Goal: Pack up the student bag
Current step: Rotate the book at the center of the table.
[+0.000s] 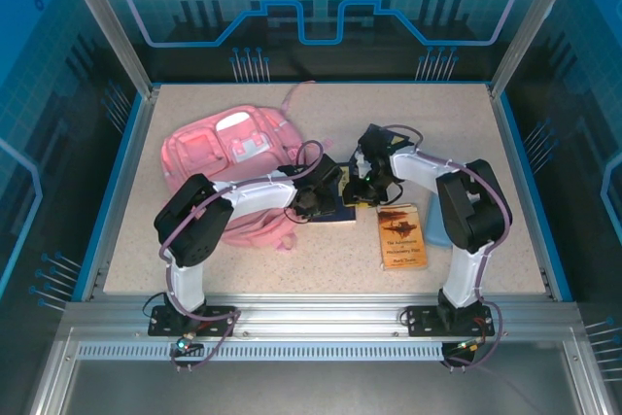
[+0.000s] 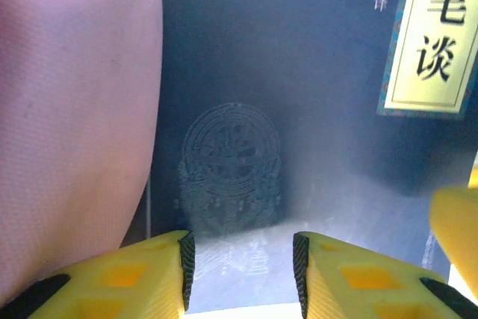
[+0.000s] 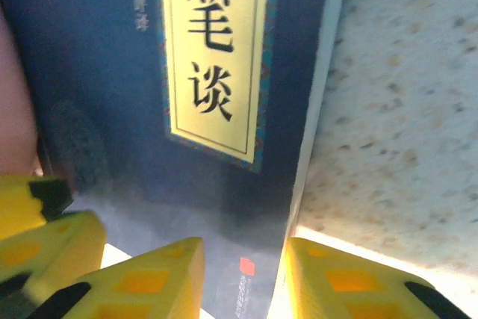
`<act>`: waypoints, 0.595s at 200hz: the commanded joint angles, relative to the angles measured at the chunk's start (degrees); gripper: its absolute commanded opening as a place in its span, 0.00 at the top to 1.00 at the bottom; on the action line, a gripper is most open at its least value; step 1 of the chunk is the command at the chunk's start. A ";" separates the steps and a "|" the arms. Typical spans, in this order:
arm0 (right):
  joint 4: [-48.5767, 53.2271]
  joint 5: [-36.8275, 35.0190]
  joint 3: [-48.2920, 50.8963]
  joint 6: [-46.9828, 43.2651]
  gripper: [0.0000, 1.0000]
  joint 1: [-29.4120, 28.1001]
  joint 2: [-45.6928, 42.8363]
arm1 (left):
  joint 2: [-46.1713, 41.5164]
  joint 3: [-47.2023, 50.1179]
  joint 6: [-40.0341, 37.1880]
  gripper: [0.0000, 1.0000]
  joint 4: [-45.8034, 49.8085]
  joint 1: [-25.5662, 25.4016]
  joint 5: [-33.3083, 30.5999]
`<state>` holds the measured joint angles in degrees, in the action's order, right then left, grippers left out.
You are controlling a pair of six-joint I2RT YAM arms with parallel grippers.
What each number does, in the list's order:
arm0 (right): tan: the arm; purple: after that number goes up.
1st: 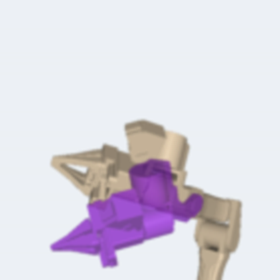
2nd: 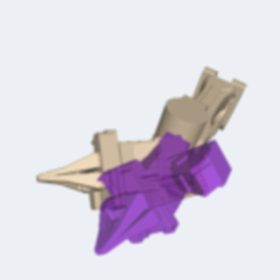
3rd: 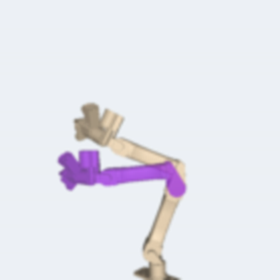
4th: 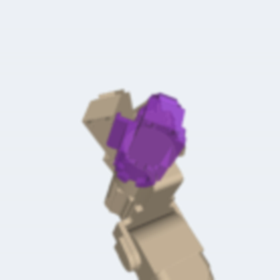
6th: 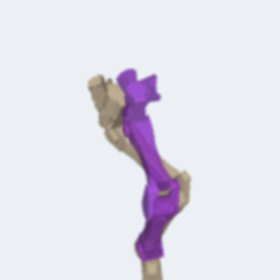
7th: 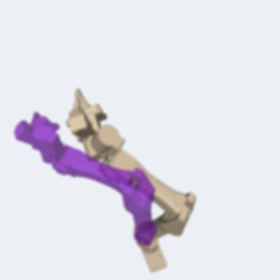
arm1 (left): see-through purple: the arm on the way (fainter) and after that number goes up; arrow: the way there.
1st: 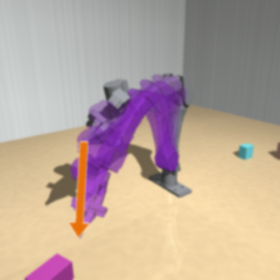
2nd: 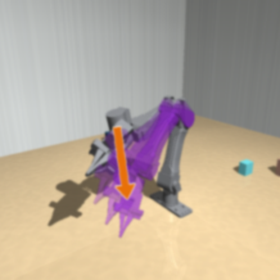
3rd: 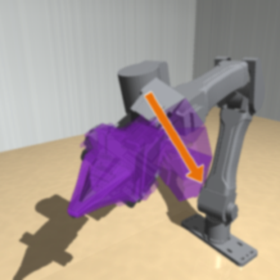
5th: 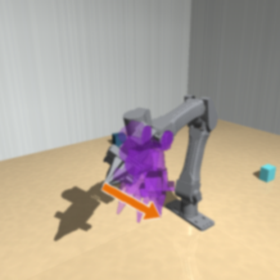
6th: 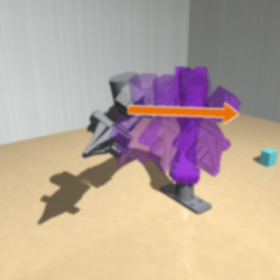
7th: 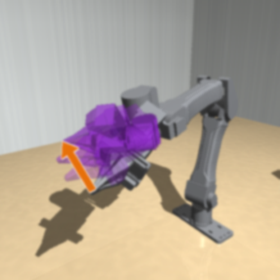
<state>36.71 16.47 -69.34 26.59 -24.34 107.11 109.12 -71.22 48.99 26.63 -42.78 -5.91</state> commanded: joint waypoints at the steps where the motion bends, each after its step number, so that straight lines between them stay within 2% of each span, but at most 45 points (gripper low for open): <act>1: 3.26 -4.17 -2.41 0.59 0.59 0.17 -2.33 | 2.12 -1.28 -2.12 0.58 3.44 0.74 -3.25; 36: 5.69 -8.57 -7.60 1.07 0.53 -0.09 2.11 | 3.77 -1.16 -2.23 0.58 4.49 0.77 -3.06; 119: 5.49 -6.71 -12.03 2.02 0.57 -2.27 9.93 | 5.73 0.68 -2.30 0.66 4.58 0.77 -2.62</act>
<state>40.91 8.49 -79.64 28.05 -25.19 115.35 110.63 -72.27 47.86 28.69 -42.70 -7.31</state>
